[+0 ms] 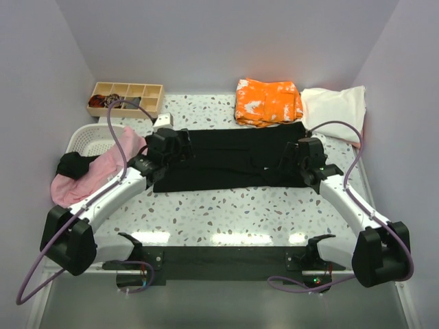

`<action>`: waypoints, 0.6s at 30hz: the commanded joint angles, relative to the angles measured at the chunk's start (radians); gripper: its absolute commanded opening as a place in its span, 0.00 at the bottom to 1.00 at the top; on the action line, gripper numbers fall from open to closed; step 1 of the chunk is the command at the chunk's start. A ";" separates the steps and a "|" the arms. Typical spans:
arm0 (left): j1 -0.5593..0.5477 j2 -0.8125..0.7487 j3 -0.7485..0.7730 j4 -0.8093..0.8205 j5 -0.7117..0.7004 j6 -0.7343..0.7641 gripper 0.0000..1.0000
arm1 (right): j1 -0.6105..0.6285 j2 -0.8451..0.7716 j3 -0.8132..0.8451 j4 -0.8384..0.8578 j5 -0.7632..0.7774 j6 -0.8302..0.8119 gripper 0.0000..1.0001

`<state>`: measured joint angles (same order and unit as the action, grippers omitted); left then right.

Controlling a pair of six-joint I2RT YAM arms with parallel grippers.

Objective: Fold and stack the t-shirts
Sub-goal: Fold the other side of the tshirt into a rectangle

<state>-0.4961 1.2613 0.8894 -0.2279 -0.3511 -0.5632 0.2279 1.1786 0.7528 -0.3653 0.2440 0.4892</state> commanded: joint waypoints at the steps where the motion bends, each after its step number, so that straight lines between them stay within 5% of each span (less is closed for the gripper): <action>1: -0.019 0.029 -0.004 0.012 -0.063 0.014 1.00 | -0.004 -0.022 -0.012 0.025 0.018 -0.015 0.98; 18: -0.035 0.131 -0.012 0.061 -0.071 0.072 1.00 | -0.002 -0.022 -0.064 0.043 -0.037 0.048 0.98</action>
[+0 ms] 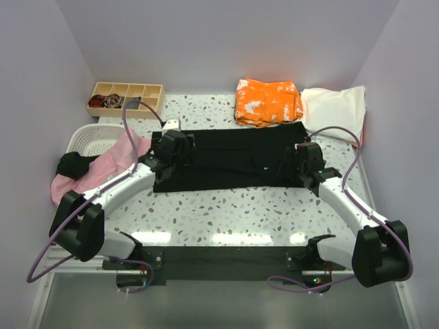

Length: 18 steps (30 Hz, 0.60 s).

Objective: Fold and stack the t-shirts
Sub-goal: Fold the other side of the tshirt into a rectangle

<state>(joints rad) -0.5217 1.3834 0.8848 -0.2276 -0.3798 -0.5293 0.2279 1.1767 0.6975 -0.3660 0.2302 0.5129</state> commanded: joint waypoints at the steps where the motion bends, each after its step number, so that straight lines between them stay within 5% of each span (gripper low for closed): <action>1: -0.009 0.014 -0.007 0.060 -0.042 0.040 1.00 | -0.002 -0.015 -0.007 0.045 -0.025 0.026 0.98; 18: -0.008 -0.009 -0.070 0.097 -0.050 0.060 1.00 | -0.002 0.024 0.016 0.015 0.000 0.032 0.98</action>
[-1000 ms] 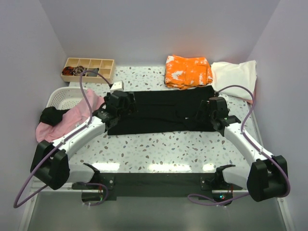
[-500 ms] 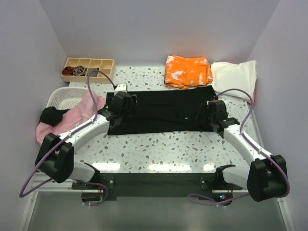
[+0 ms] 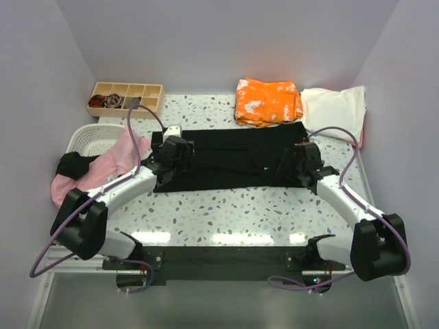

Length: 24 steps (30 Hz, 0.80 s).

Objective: Fold and stack the t-shirts
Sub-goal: Fold the other side of the tshirt into a rectangle

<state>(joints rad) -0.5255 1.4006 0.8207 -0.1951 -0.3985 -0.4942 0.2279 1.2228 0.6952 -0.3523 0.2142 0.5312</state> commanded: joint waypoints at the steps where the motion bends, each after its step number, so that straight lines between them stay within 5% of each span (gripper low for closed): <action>1: -0.004 -0.026 -0.005 0.066 -0.027 0.028 1.00 | -0.004 -0.025 0.018 -0.001 0.016 0.016 0.98; 17: -0.004 0.040 0.040 0.065 0.000 0.009 1.00 | -0.004 0.010 0.030 0.022 -0.076 0.053 0.95; 24: -0.004 0.078 0.067 0.051 -0.007 0.017 1.00 | -0.004 0.109 0.038 0.099 -0.090 0.061 0.81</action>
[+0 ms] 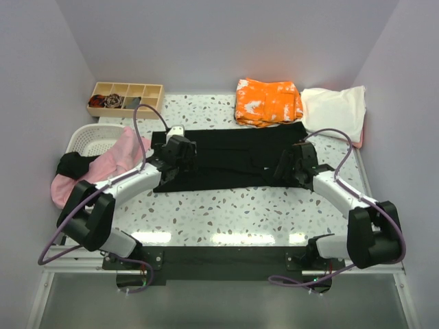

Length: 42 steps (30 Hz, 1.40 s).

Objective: Fold and stack the t-shirts
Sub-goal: Fold the other side of the tshirt into a rectangle

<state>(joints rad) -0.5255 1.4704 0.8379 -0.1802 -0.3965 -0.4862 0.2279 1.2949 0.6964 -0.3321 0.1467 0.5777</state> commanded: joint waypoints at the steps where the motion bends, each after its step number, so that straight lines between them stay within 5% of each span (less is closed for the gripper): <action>1: -0.004 0.011 0.053 0.038 -0.015 0.015 1.00 | -0.002 0.044 0.037 0.091 -0.022 0.014 0.78; 17: -0.004 0.047 0.072 0.016 -0.035 0.008 1.00 | -0.004 0.124 0.054 0.177 -0.032 -0.018 0.38; 24: -0.002 0.057 0.081 0.011 -0.045 0.008 1.00 | -0.004 0.098 0.071 0.214 -0.078 -0.039 0.03; 32: -0.002 0.074 0.098 0.007 -0.047 0.012 1.00 | -0.004 0.116 0.164 0.211 -0.070 -0.053 0.01; 42: -0.002 0.079 0.110 -0.011 -0.071 0.023 1.00 | -0.004 0.368 0.399 0.179 -0.107 -0.022 0.04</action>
<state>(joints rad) -0.5251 1.5463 0.9096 -0.2028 -0.4297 -0.4847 0.2279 1.5932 0.9852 -0.1650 0.0677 0.5449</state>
